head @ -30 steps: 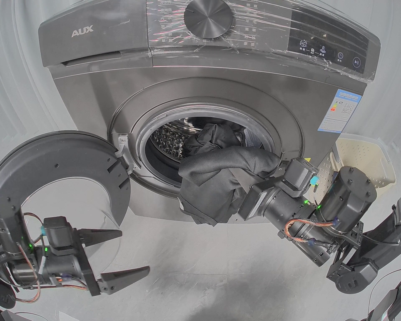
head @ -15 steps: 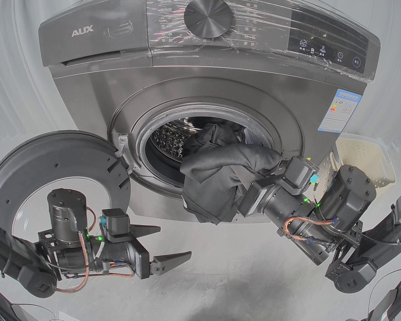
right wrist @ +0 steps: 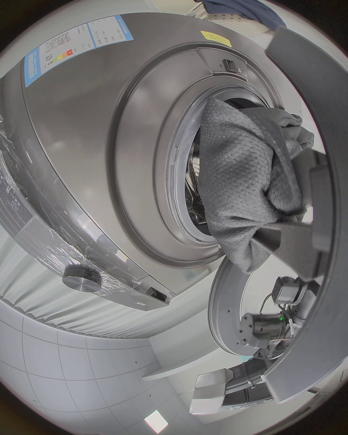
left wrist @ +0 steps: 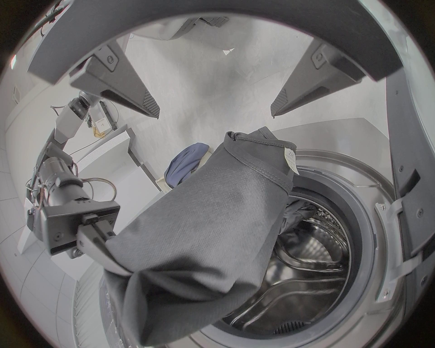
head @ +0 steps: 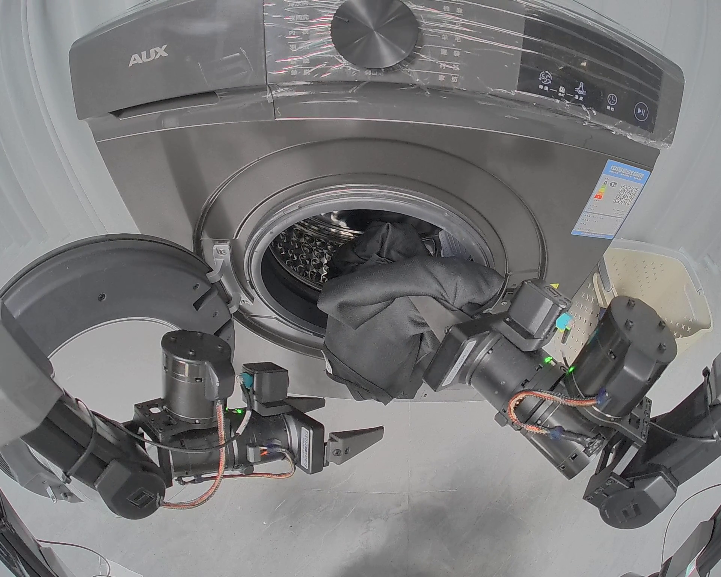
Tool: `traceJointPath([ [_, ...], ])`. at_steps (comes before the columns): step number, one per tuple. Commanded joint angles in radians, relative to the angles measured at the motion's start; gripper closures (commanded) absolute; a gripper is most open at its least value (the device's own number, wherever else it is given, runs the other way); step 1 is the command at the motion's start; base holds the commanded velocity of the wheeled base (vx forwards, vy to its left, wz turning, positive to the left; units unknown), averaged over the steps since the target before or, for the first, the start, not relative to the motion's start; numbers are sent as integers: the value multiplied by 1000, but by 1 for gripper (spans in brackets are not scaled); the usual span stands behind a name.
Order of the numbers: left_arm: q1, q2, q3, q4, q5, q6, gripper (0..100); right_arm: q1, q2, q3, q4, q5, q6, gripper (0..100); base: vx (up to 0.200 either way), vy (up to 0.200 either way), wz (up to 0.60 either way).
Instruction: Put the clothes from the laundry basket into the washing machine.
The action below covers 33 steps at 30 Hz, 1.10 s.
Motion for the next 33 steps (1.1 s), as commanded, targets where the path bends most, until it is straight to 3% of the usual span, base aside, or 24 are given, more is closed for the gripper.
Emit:
traceJointPath([
  [1,-3,50,-22,-1,2,-3,0,1,-3,0,-1,0,0,100,0,0,0],
  [6,-8,97,-64,-3,9,-15,0,1,-3,0,-1,0,0,100,0,0,0],
  [12,-9,166,-110,-62,48,-50,0,1,-7,0,-2,0,-1,100,0,0,0],
  [26,-9,266,-202,-141,130,-60,0,6,-8,3,-2,0,-3,100,0,0,0],
  [33,-9,268,-216,-170,145,-93,0,6,-7,4,-2,0,-3,100,0,0,0],
])
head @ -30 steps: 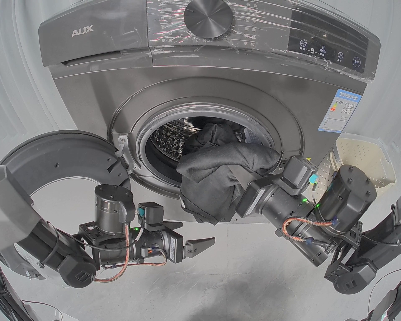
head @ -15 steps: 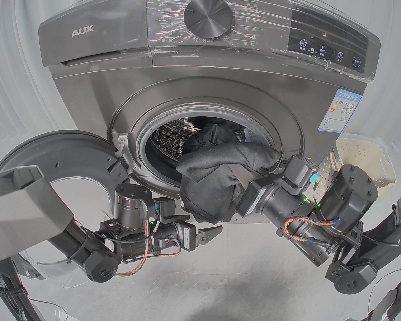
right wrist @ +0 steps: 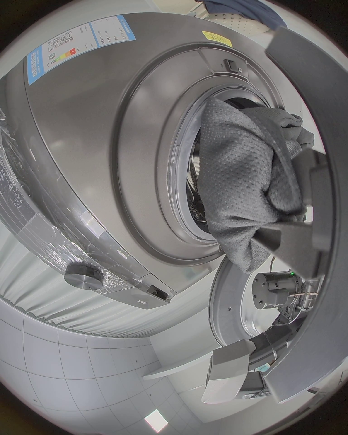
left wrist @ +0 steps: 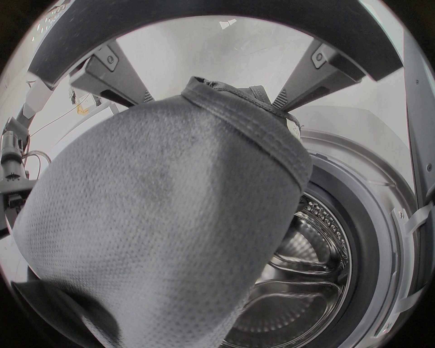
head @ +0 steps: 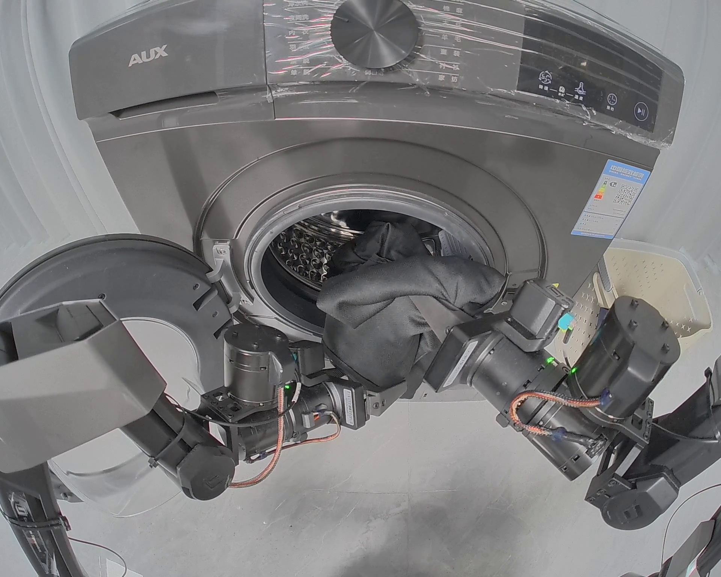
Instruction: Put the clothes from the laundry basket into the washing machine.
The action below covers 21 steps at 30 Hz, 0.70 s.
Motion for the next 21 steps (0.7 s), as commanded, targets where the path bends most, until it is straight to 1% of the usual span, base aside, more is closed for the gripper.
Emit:
traceJointPath([
  [1,1,4,-6,-8,1,-6,0,1,0,1,0,0,0,100,0,0,0],
  [2,-1,4,-4,-16,2,-7,100,1,0,1,0,0,0,100,0,0,0],
  [14,-16,-68,35,-43,1,-10,100,-4,9,5,0,0,3,100,0,0,0],
  [16,-25,-96,60,-43,1,-16,100,-13,11,7,1,-1,3,100,0,0,0],
  [21,-47,-137,115,-43,1,-16,100,-21,14,7,1,-15,3,100,0,0,0],
])
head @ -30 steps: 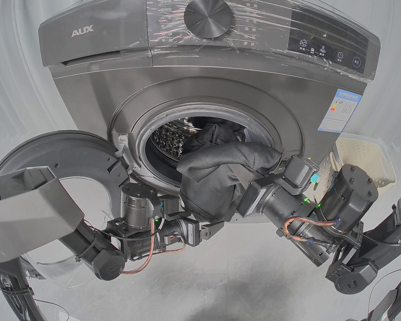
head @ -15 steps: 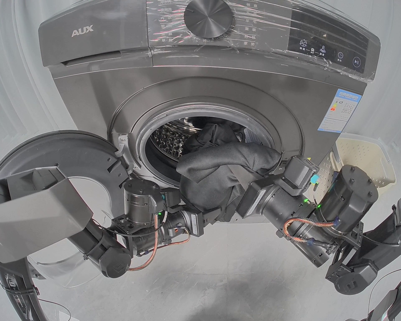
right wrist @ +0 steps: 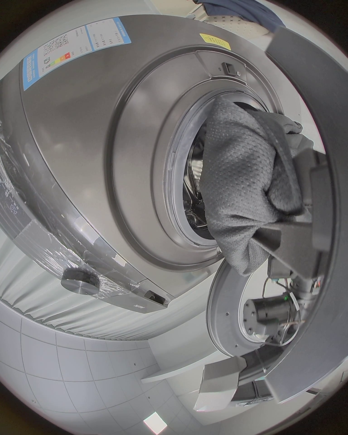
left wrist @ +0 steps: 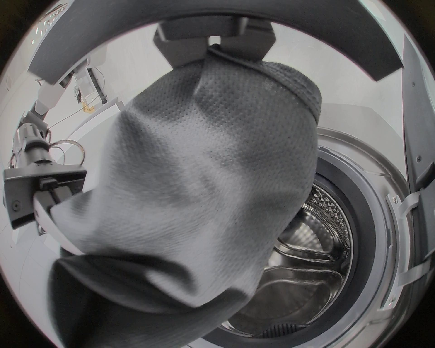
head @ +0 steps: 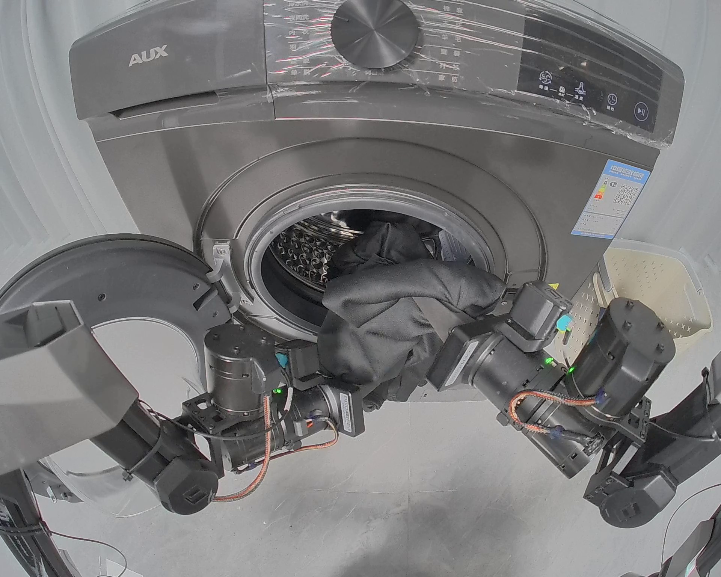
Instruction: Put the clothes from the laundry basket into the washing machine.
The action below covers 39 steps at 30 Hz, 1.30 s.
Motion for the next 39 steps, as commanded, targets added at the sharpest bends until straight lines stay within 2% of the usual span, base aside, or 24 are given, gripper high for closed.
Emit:
traceJointPath([
  [1,-13,-55,56,-2,0,5,100,-6,5,1,0,-6,0,100,0,0,0],
  [5,-15,-54,93,-20,3,8,100,-6,3,3,-2,-6,2,100,0,0,0],
  [10,-21,-54,122,-68,29,8,100,-10,0,18,0,-8,3,100,0,0,0],
  [11,-21,-54,122,-68,29,8,100,-10,0,18,0,-8,3,0,0,0,0],
  [17,-33,-110,193,-157,51,6,100,2,-6,101,6,0,3,0,0,0,0],
  [25,-36,-227,197,-161,58,3,100,4,-20,194,1,6,9,0,0,0,0],
  [39,-36,-247,190,-206,58,2,100,-16,-38,325,12,6,0,0,0,0,0],
])
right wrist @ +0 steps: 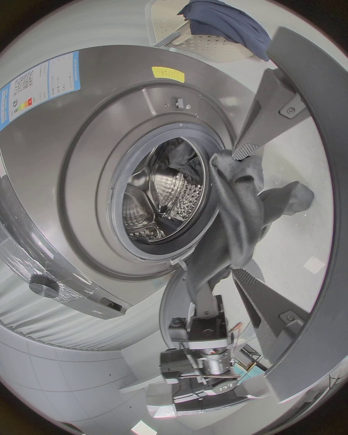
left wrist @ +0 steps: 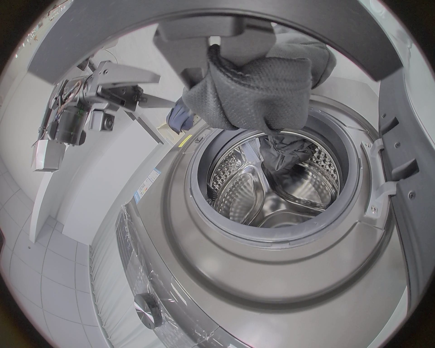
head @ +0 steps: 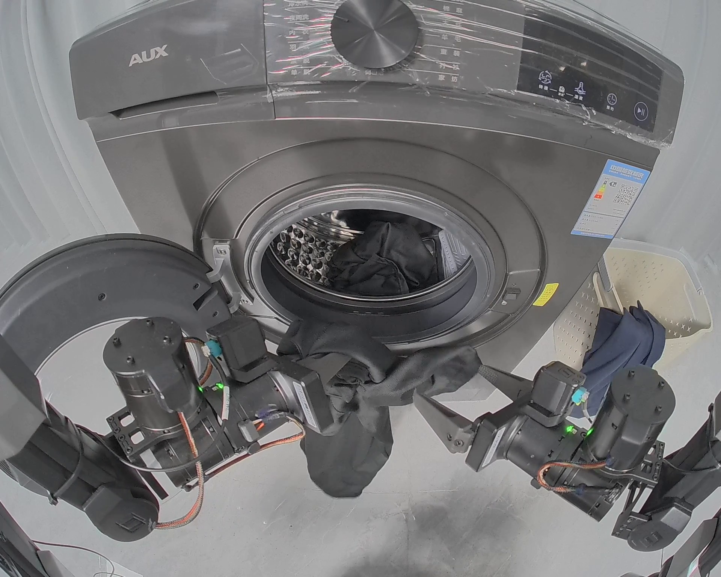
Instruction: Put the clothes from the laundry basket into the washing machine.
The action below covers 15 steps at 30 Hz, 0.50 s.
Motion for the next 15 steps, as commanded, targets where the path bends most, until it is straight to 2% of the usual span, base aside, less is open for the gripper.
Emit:
traceJointPath([
  [1,2,-21,-1,-12,-1,-1,100,-1,2,60,7,0,-4,0,0,0,0],
  [8,8,-19,-21,-22,-1,-2,100,22,31,164,-1,14,-1,0,0,0,0],
  [15,-2,-19,-17,-22,-1,-1,100,22,77,55,-7,15,4,0,0,0,0],
])
